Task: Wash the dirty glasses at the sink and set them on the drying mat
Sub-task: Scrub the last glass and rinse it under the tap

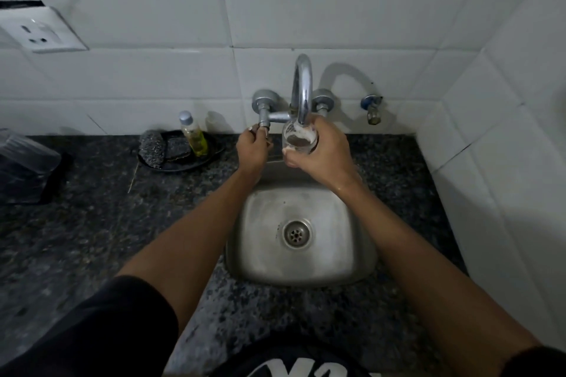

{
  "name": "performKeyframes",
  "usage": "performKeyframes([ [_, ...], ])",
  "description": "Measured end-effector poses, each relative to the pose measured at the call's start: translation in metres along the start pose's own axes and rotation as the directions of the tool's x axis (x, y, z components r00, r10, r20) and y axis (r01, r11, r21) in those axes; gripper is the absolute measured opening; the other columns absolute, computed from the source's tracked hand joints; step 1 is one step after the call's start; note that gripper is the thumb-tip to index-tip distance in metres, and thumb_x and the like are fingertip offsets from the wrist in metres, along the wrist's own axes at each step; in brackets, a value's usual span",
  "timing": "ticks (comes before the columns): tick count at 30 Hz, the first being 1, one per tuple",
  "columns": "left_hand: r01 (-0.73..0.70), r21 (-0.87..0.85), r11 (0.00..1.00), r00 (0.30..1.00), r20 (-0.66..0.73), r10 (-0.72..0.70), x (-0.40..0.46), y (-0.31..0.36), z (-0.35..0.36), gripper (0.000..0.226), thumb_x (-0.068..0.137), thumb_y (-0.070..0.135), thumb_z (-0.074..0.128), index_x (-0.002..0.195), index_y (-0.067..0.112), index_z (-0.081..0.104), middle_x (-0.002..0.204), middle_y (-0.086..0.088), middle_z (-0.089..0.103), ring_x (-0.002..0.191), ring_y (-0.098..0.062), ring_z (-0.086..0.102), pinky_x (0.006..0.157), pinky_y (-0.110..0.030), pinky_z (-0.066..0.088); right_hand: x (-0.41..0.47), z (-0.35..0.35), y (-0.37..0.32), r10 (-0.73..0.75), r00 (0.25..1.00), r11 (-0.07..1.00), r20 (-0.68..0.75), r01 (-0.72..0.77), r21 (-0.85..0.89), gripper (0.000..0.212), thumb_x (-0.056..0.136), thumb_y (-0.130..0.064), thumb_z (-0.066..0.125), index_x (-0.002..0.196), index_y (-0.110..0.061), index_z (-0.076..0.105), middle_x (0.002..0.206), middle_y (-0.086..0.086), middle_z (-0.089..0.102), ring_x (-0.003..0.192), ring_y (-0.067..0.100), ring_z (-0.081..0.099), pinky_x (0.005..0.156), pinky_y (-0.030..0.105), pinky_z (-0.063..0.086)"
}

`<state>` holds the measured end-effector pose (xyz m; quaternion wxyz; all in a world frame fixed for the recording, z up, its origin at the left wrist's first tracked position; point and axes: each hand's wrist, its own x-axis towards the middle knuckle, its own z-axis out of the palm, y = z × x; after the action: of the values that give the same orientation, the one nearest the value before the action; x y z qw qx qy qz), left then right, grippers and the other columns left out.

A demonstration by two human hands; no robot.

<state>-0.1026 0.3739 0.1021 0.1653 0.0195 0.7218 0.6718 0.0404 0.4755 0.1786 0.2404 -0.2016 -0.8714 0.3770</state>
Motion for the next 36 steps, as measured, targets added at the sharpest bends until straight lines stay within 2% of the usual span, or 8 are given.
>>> performKeyframes([
  [10, 0.029, -0.036, 0.999, 0.998, 0.051, -0.027, 0.003, -0.011, -0.005, 0.041, 0.088, 0.046, 0.067, 0.102, 0.009, 0.069, 0.088, -0.013, 0.076, 0.082, -0.031, 0.074, 0.085, -0.064, 0.061, -0.004, 0.003, 0.002, -0.012, 1.000, 1.000, -0.001, 0.012, -0.005, 0.060, 0.068, -0.044, 0.089, 0.119, -0.025, 0.063, 0.106, -0.008, 0.069, 0.095, 0.009, 0.067, 0.081, 0.038, 0.060],
  [15, 0.135, -0.149, 0.980, 0.987, 0.112, -0.119, -0.012, -0.002, 0.001, 0.032, 0.101, 0.032, 0.069, 0.111, 0.003, 0.062, 0.098, -0.015, 0.072, 0.087, -0.034, 0.070, 0.077, -0.050, 0.059, -0.004, 0.000, 0.002, -0.021, 0.999, 1.000, -0.029, 0.021, 0.016, 0.059, 0.066, -0.040, 0.089, 0.116, -0.021, 0.064, 0.102, -0.006, 0.070, 0.091, 0.013, 0.068, 0.078, 0.042, 0.059],
  [17, 0.340, -0.091, 0.936, 0.920, 0.239, -0.310, -0.020, 0.001, 0.002, 0.052, 0.097, 0.048, 0.071, 0.123, 0.003, 0.069, 0.108, -0.016, 0.078, 0.093, -0.034, 0.078, 0.077, -0.047, 0.063, -0.006, 0.000, 0.001, -0.020, 1.000, 1.000, -0.022, 0.021, 0.019, 0.056, 0.067, -0.039, 0.089, 0.113, -0.020, 0.064, 0.100, -0.005, 0.069, 0.089, 0.013, 0.067, 0.076, 0.041, 0.058],
  [20, 0.553, -0.108, 0.826, 0.716, 0.568, -0.406, -0.039, 0.010, 0.007, 0.055, 0.103, 0.059, 0.051, 0.100, 0.011, 0.079, 0.097, -0.011, 0.078, 0.084, -0.026, 0.074, 0.069, -0.038, 0.060, -0.009, -0.001, 0.002, -0.080, 0.997, 0.997, -0.007, 0.080, 0.011, 0.048, 0.073, -0.031, 0.091, 0.110, -0.018, 0.064, 0.099, -0.010, 0.065, 0.088, 0.003, 0.061, 0.076, 0.030, 0.054],
  [26, 0.541, -0.384, 0.748, 0.814, 0.463, -0.352, -0.041, 0.023, 0.021, 0.037, 0.104, 0.030, 0.043, 0.087, 0.011, 0.069, 0.083, -0.008, 0.065, 0.071, -0.020, 0.066, 0.062, -0.033, 0.055, -0.021, -0.013, 0.013, -0.369, 0.912, 0.848, 0.176, 0.409, -0.338, 0.056, 0.090, -0.024, 0.078, 0.139, -0.006, 0.060, 0.139, 0.010, 0.056, 0.131, 0.023, 0.051, 0.097, 0.032, 0.056],
  [29, 0.527, -0.420, 0.739, 0.830, 0.440, -0.342, -0.037, 0.023, 0.021, 0.044, 0.103, 0.026, 0.043, 0.072, 0.011, 0.070, 0.069, -0.005, 0.063, 0.061, -0.018, 0.062, 0.057, -0.030, 0.054, -0.024, -0.014, 0.026, -0.546, 0.780, 0.681, 0.305, 0.626, -0.381, 0.029, 0.103, -0.015, 0.060, 0.128, -0.002, 0.067, 0.127, 0.013, 0.064, 0.122, 0.029, 0.055, 0.097, 0.039, 0.057],
  [31, 0.548, -0.456, 0.701, 0.815, 0.479, -0.326, -0.037, 0.023, 0.025, 0.051, 0.104, 0.025, 0.042, 0.065, 0.009, 0.072, 0.068, -0.006, 0.065, 0.060, -0.017, 0.065, 0.057, -0.028, 0.056, -0.023, -0.010, 0.028, -0.484, 0.805, 0.750, 0.344, 0.584, -0.310, 0.029, 0.105, -0.017, 0.056, 0.129, -0.004, 0.067, 0.124, 0.010, 0.066, 0.119, 0.027, 0.056, 0.093, 0.042, 0.057],
  [36, 0.565, -0.416, 0.712, 0.797, 0.499, -0.340, -0.033, 0.017, 0.028, 0.054, 0.103, 0.050, 0.053, 0.128, 0.004, 0.067, 0.113, -0.014, 0.069, 0.093, -0.026, 0.071, 0.085, -0.039, 0.060, -0.010, -0.007, 0.014, -0.275, 0.912, 0.933, 0.303, 0.329, -0.144, 0.029, 0.104, -0.018, 0.056, 0.127, -0.007, 0.071, 0.123, 0.012, 0.069, 0.115, 0.025, 0.061, 0.101, 0.044, 0.052],
])
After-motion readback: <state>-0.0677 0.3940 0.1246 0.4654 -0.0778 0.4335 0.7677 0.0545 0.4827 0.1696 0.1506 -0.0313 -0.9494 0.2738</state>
